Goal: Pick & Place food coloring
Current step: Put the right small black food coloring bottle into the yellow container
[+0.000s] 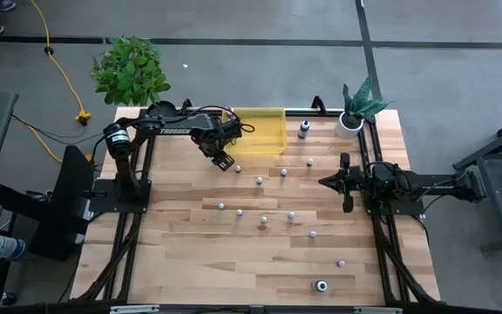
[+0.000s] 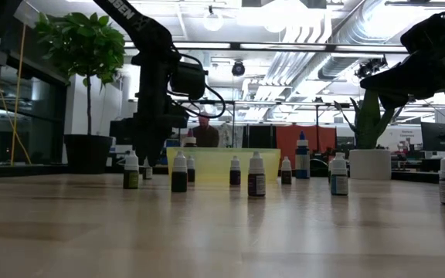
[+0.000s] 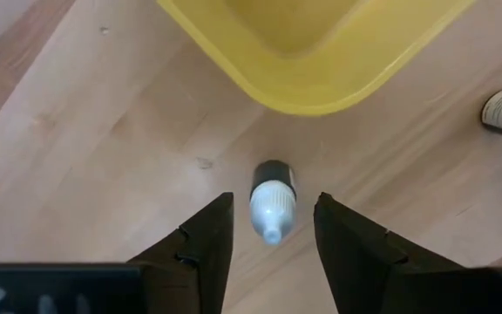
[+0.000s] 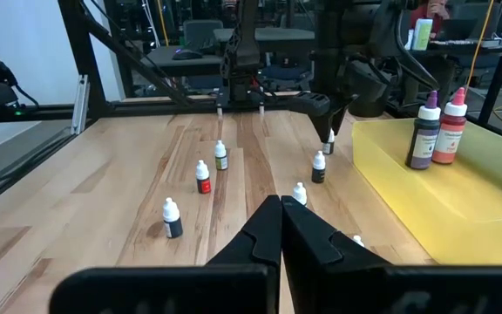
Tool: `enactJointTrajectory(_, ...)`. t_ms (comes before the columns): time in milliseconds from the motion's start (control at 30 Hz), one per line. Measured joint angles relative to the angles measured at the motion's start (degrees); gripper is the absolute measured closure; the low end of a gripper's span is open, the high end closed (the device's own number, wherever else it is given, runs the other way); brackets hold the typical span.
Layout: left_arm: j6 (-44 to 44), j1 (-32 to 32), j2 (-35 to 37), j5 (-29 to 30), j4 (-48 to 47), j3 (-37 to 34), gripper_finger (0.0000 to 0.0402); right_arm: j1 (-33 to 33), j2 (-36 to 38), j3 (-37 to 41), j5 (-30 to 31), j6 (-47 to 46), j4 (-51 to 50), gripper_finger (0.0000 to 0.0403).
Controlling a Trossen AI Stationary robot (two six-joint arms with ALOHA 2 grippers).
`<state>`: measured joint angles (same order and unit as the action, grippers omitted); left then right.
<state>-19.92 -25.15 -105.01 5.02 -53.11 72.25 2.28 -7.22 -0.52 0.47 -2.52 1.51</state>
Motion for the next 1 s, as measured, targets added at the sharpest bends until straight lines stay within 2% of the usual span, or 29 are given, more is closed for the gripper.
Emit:
enactJointTrajectory(133,0.01,0.00,0.00,0.00,-0.42,0.00,0.0263,-0.02,0.00,-0.01,0.00,0.02,0.01,0.0402)
enactJointTrajectory(567,0.18,0.02,0.00,-0.02,-0.40,0.11,0.0360,-0.02,0.02,0.01,-0.02,0.00,0.01,0.0402)
enactJointTrajectory(767,0.18,0.02,1.28,-1.61,-1.90,0.65,0.0363,0.00,0.00,0.01,-0.02,0.00,0.01,0.0402)
enactJointTrajectory(1000,0.12,0.02,4.59,-1.95,-9.04,6.17,0.0363,0.00,0.00,0.01,0.00,0.02,0.01,0.0402)
